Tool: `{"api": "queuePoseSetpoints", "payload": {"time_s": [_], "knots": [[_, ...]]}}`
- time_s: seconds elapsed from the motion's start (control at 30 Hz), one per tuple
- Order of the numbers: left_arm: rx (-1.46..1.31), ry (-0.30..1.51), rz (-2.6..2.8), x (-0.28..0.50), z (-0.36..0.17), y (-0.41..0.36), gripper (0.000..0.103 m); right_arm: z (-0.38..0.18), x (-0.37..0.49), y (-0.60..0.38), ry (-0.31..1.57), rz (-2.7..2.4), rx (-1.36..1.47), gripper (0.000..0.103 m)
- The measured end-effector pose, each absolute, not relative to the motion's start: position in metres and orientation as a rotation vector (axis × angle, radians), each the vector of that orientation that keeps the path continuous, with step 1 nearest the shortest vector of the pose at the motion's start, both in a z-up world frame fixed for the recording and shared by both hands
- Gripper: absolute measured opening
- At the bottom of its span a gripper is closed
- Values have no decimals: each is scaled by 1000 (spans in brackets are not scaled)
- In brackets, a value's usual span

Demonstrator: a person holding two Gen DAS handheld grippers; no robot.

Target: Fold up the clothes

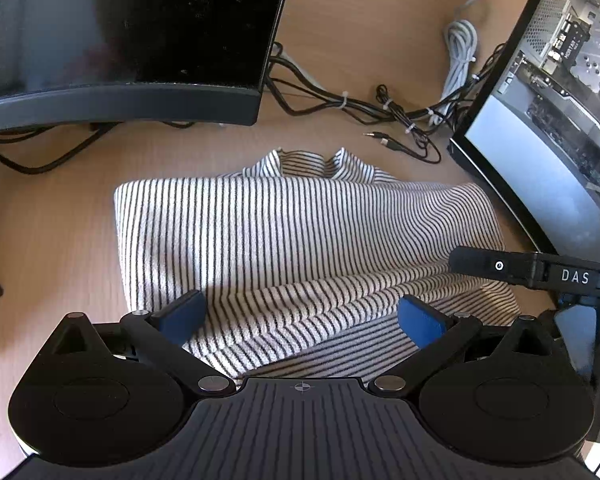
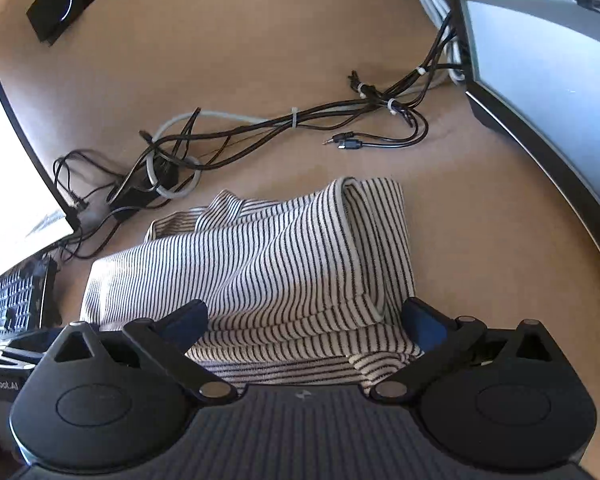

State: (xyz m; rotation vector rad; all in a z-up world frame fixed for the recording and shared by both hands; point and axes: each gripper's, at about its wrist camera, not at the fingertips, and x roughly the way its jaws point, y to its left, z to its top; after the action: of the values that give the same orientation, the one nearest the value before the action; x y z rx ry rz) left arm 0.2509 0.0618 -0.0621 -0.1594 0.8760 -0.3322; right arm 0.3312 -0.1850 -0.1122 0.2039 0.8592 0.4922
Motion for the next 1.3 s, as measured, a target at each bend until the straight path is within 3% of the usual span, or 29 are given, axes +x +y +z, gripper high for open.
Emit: {"api": "queuePoseSetpoints", "payload": {"time_s": [0.53,0.7,1.07,1.13,1.3], "knots": [[-207,927,-303,259,-50,67,103,-112,336,-184,907,551,163,103],[-277,838,-143,267,-25,86,103,-113,334,-184,901,559,165,103],[-248,944,-113,285,-63,84,103,-111,333,-176,908,587,52,103],[-248,945,-121,284,-63,85,103,-101,333,-177,885,559,51,100],[-254,936,-128,281,-64,90,103,-75,332,-172,745,542,-23,80]]}}
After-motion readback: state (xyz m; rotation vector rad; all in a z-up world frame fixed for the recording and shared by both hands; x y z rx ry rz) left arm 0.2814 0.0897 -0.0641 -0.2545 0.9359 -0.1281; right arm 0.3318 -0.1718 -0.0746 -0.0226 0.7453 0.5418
